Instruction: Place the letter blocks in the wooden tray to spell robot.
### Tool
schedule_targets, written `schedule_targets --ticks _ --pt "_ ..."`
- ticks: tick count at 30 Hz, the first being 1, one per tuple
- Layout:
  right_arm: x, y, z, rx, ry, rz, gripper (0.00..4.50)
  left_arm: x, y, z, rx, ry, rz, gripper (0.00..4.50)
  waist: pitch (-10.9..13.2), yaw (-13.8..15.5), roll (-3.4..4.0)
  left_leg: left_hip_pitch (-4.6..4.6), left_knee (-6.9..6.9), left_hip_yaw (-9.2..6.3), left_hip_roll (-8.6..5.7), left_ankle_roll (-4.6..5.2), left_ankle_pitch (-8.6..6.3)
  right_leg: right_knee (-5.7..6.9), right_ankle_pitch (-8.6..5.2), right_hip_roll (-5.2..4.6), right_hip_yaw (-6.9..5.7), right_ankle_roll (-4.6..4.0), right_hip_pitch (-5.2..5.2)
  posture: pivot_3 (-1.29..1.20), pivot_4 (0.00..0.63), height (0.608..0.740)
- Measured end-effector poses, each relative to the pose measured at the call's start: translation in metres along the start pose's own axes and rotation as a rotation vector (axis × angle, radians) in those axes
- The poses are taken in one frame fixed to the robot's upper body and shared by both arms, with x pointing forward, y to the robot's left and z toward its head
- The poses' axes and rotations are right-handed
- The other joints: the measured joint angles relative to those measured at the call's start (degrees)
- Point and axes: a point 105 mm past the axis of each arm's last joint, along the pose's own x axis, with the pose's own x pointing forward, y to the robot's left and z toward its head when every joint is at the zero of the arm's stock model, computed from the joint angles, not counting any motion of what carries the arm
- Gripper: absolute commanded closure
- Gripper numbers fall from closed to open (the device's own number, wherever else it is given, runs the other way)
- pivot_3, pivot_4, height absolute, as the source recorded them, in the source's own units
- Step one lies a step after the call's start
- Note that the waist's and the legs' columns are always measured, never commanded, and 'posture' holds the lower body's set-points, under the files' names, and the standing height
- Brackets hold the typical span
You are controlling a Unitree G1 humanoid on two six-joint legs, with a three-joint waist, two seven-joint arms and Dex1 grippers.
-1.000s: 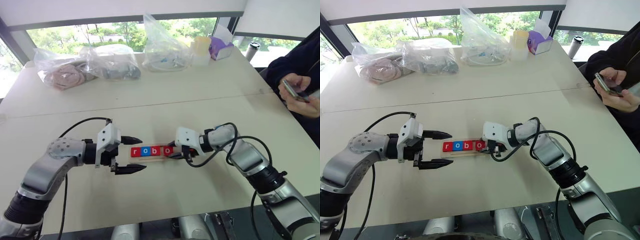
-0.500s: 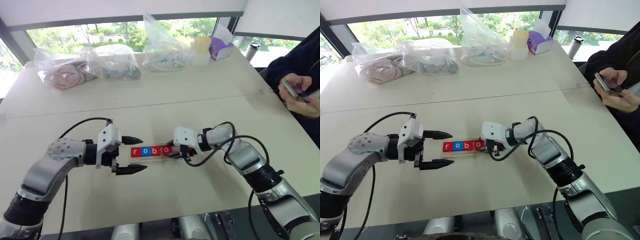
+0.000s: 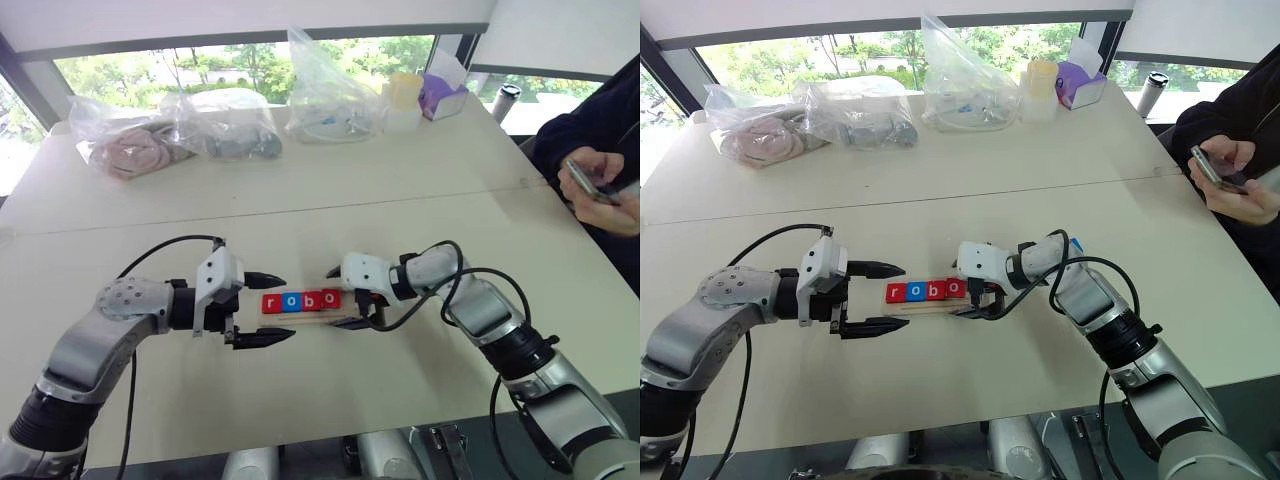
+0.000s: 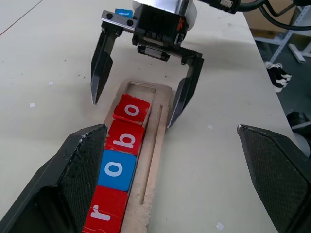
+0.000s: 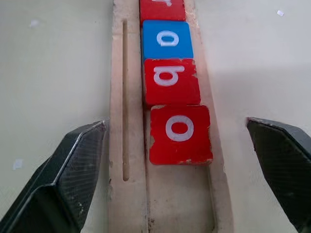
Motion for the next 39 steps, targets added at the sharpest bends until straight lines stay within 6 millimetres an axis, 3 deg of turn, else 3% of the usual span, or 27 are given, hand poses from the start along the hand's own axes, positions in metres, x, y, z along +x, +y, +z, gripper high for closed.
schedule_targets --ticks 6,13,24,27,31,34,39 --pt "-0.003 -0.004 0.001 0.003 -0.002 -0.021 0.09 0.0 0.0 0.0 0.0 -0.003 0.002 0.0 0.0 0.0 0.0 0.0 0.0 0.0 0.0 0.0 0.0 0.0 0.0 0.0 0.0 0.0 0.0 0.0 0.15 0.74" --pt "-0.016 -0.032 0.012 0.024 -0.049 -0.155 0.09 0.002 0.0 0.001 -0.001 -0.008 -0.001 0.0 0.0 -0.1 0.0 0.0 0.0 -0.01 0.0 0.0 0.0 0.01 0.0 0.0 0.0 0.0 0.0 0.0 0.15 0.74" --pt "-0.018 -0.058 -0.001 0.045 -0.023 -0.302 0.09 0.002 0.0 0.002 0.004 -0.009 -0.006 0.0 0.0 -0.1 0.01 -0.02 0.0 0.0 0.0 0.0 0.0 0.0 0.01 -0.01 0.02 0.0 0.0 0.0 0.15 0.74" --pt "-0.035 -0.073 -0.006 0.095 -0.019 -0.422 0.09 0.002 0.0 0.002 0.004 -0.009 -0.005 0.0 0.0 0.0 0.01 -0.04 0.0 -0.01 0.0 0.0 0.0 0.0 0.01 -0.03 0.03 -0.01 -0.01 0.0 0.15 0.74" --pt "-0.081 -0.093 -0.022 0.228 0.02 -0.743 0.09 0.003 -0.001 0.001 0.002 -0.01 -0.007 0.0 0.0 0.4 0.01 -0.08 0.01 -0.02 -0.01 -0.01 0.0 -0.01 0.0 -0.05 0.04 -0.01 -0.02 0.0 0.15 0.74" --pt "-0.107 -0.083 -0.04 0.349 0.067 -0.894 0.09 0.005 -0.002 0.001 -0.002 -0.019 -0.013 0.0 0.0 0.7 0.01 -0.1 0.0 -0.03 0.0 0.0 0.0 -0.02 0.0 -0.05 0.04 0.0 -0.04 0.0 0.15 0.74" --pt "-0.121 -0.049 -0.06 0.515 0.143 -0.971 0.09 0.008 -0.002 0.001 -0.002 -0.03 -0.036 0.0 0.0 1.1 0.04 -0.04 0.01 0.01 0.0 0.0 0.0 0.01 0.0 0.01 0.07 -0.11 -0.07 0.0 0.15 0.74"
